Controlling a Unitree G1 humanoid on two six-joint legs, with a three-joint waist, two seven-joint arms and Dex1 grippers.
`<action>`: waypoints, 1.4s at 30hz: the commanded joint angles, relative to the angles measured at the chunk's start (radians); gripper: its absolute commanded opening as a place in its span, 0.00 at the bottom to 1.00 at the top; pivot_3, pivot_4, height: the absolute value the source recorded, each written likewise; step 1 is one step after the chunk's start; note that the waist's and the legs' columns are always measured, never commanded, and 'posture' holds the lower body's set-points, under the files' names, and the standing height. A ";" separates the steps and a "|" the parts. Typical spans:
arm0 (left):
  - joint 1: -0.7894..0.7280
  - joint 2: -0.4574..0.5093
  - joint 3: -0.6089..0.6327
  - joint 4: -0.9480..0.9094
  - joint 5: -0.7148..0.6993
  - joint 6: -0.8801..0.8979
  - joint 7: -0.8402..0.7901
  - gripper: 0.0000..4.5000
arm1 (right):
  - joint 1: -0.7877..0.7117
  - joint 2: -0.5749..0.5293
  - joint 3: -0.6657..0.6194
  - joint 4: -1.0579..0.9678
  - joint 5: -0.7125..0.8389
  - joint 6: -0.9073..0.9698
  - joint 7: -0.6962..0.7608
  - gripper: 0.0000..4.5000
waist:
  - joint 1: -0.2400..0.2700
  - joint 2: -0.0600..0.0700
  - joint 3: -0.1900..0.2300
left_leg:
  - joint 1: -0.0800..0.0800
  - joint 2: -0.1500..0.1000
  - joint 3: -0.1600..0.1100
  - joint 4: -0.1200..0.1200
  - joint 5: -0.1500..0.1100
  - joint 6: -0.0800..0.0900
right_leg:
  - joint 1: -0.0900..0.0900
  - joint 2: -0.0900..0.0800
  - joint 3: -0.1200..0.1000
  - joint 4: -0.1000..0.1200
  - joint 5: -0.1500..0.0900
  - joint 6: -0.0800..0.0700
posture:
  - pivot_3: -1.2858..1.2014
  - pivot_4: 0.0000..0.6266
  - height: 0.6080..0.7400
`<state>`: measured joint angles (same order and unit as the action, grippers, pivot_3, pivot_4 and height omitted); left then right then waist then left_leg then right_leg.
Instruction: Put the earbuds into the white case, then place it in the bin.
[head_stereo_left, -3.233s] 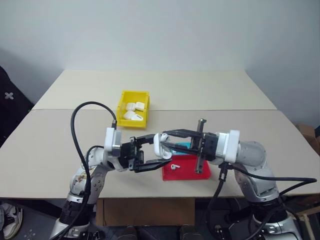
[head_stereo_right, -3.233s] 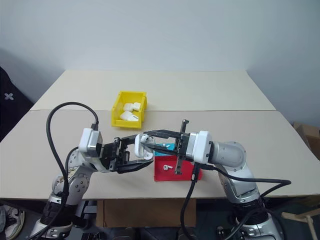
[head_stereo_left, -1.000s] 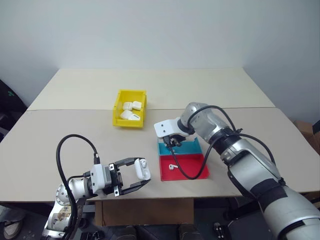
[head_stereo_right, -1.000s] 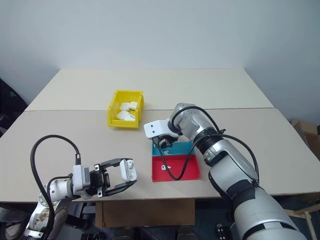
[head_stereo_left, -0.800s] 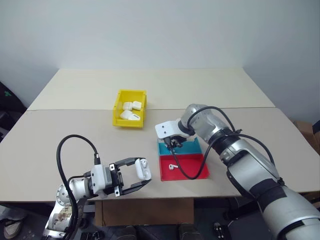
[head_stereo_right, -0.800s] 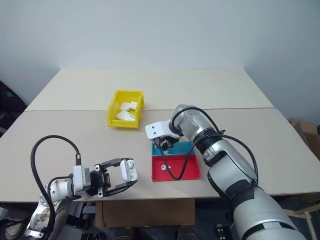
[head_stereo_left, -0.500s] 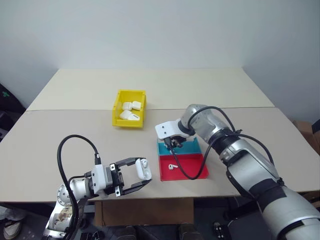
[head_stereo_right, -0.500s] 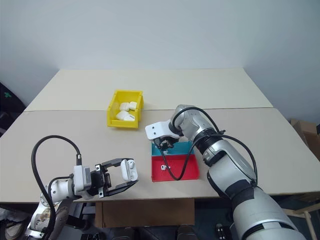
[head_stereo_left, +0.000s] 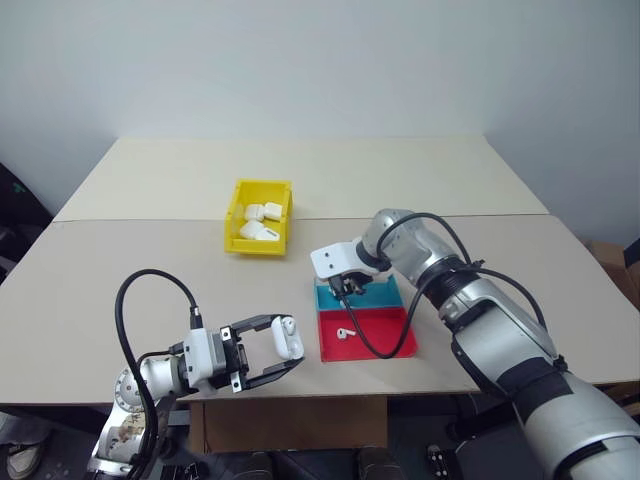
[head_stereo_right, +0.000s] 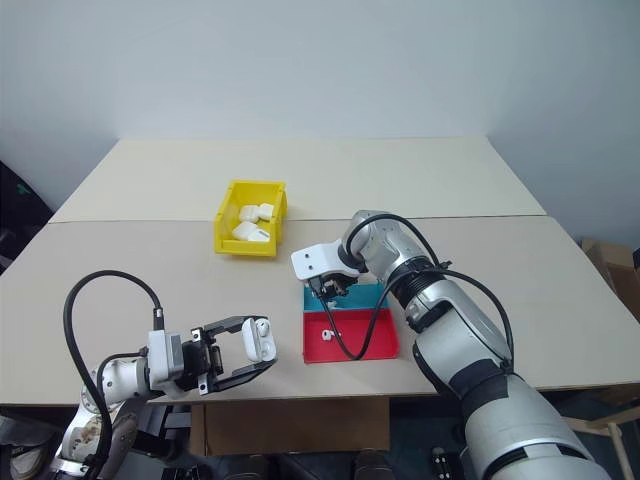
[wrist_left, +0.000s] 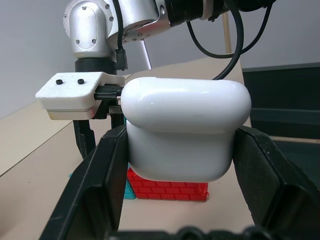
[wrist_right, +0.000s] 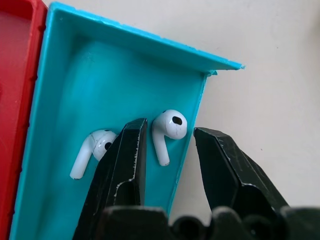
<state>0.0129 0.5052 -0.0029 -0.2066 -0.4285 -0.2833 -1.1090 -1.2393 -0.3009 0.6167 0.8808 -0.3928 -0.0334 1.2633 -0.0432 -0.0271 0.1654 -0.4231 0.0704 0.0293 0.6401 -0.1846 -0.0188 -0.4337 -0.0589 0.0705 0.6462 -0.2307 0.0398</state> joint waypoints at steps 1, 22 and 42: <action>-0.011 0.001 -0.006 -0.039 0.001 -0.020 0.009 0.62 | -0.024 0.001 -0.018 -0.006 -0.006 -0.015 0.002 0.42 | 0.000 0.000 0.000 | 0.000 0.000 0.000 0.000 0.000 0.000 | 0.000 0.000 0.000 0.000 0.000 0.000 | 0.52 0.24 1.00; -0.026 0.009 -0.012 -0.024 0.001 -0.026 0.009 0.62 | -0.008 0.001 -0.019 -0.019 -0.019 -0.062 -0.002 0.30 | 0.000 0.000 0.000 | 0.000 0.000 0.000 0.000 0.000 0.000 | 0.000 0.000 0.000 0.000 0.000 0.000 | 0.52 0.24 1.00; -0.049 0.001 -0.020 -0.008 0.003 -0.027 0.008 0.62 | 0.007 -0.028 -0.033 -0.077 -0.022 -0.060 0.000 0.17 | 0.000 0.000 0.000 | 0.000 0.000 0.000 0.000 0.000 0.000 | 0.000 0.000 0.000 0.000 0.000 0.000 | 0.52 0.24 1.00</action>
<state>-0.0225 0.5099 -0.0217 -0.2036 -0.4202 -0.2871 -1.1036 -1.2273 -0.3114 0.6143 0.8500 -0.4190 -0.0980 1.2642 -0.0430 -0.0271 0.1654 -0.4233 0.0704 0.0293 0.6401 -0.1845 -0.0189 -0.4337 -0.0589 0.0705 0.6465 -0.2307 0.0398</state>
